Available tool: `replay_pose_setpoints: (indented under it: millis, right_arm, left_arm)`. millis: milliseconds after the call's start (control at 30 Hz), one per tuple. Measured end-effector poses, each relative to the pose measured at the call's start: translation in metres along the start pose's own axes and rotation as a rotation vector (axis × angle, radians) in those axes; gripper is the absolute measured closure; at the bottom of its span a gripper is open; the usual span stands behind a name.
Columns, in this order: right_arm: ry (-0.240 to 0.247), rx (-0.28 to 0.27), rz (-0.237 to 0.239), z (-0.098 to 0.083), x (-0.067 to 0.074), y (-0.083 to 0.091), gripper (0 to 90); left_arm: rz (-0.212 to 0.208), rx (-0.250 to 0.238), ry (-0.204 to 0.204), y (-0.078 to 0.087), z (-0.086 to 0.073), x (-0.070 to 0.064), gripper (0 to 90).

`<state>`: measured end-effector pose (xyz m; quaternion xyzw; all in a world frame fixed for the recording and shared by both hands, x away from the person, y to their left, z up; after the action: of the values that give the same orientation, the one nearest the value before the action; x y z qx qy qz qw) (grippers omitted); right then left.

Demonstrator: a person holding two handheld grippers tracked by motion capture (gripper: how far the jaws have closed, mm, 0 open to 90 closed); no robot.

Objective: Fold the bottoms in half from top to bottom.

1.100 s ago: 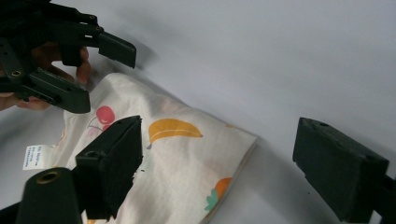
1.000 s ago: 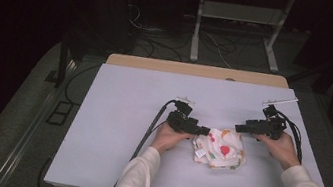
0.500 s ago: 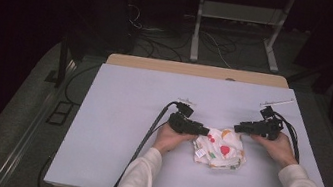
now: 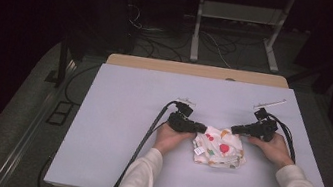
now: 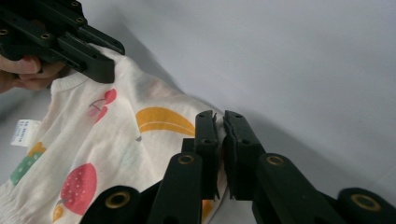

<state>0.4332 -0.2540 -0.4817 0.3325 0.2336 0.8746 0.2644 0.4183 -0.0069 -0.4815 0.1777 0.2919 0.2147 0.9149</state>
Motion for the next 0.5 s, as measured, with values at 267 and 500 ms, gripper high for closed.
replay_pose_setpoints:
  millis: [267, 500]
  right_arm:
    - [-0.050, -0.017, 0.001, 0.0017, -0.0030, -0.0017, 86.1]
    - [-0.087, -0.032, 0.006, 0.0015, -0.0056, 0.0014, 86.9]
  left_arm:
    - [0.008, -0.007, 0.028, 0.0020, 0.0035, 0.0059, 80.0]
    - [0.003, -0.017, 0.065, 0.0079, 0.0058, 0.0101, 80.7]
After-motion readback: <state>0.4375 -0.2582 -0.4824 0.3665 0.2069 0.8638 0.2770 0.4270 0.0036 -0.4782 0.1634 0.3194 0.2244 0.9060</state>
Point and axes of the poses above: each handheld gripper's, and its own axes: y roughly backward along the jaws, z roughly out of its top, x roughly to its left, the point moved 4 cm from there along -y, roughly forward along the jaws, and after that the axes turned 8 degrees about -x, right-handed, at the moved point
